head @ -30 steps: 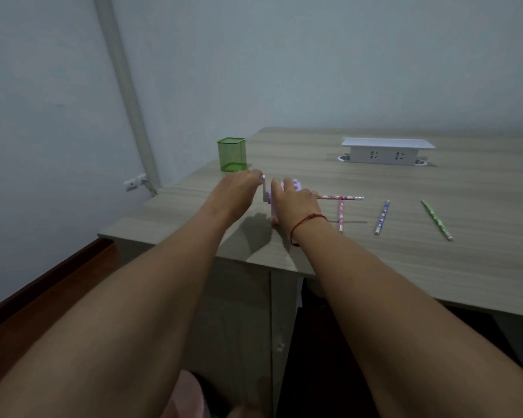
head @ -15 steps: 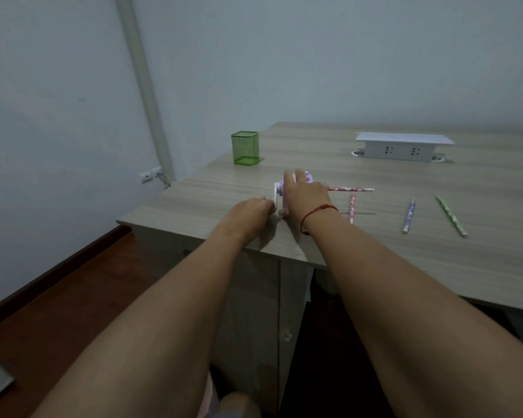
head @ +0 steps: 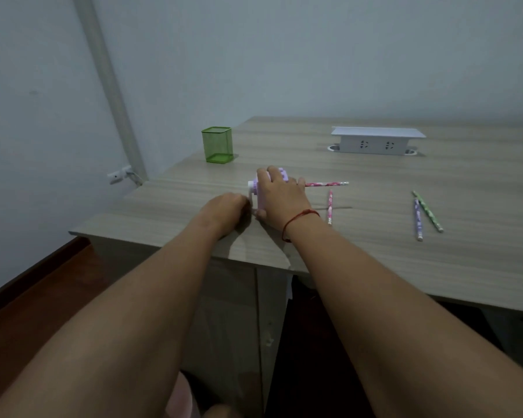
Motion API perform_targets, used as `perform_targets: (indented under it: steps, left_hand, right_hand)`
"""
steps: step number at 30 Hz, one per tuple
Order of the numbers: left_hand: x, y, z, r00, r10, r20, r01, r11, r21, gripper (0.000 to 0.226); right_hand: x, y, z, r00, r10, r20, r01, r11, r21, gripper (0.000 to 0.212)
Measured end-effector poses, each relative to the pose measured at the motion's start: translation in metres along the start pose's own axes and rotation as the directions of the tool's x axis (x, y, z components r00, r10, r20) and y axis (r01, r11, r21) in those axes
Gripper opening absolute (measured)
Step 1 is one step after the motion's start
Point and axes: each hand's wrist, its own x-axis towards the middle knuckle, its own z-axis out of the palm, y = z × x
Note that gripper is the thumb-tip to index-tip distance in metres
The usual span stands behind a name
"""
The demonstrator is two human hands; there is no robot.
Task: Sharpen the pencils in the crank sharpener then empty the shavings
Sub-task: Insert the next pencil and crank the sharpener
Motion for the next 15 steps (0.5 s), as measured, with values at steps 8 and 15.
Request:
perform_targets:
  steps: [8, 15]
  left_hand:
    - [0.031, -0.017, -0.008, 0.977, 0.181, -0.112, -0.14, 0.944, 0.3, 0.022]
    - [0.034, -0.019, -0.024, 0.946, 0.253, -0.202, -0.187, 0.936, 0.297, 0.025]
  right_hand:
    - [-0.004, -0.001, -0.006, 1.0, 0.014, 0.012, -0.014, 1.0, -0.027, 0.078]
    - [-0.002, 0.0, -0.008, 0.999, 0.016, 0.035, -0.014, 0.999, -0.05, 0.077]
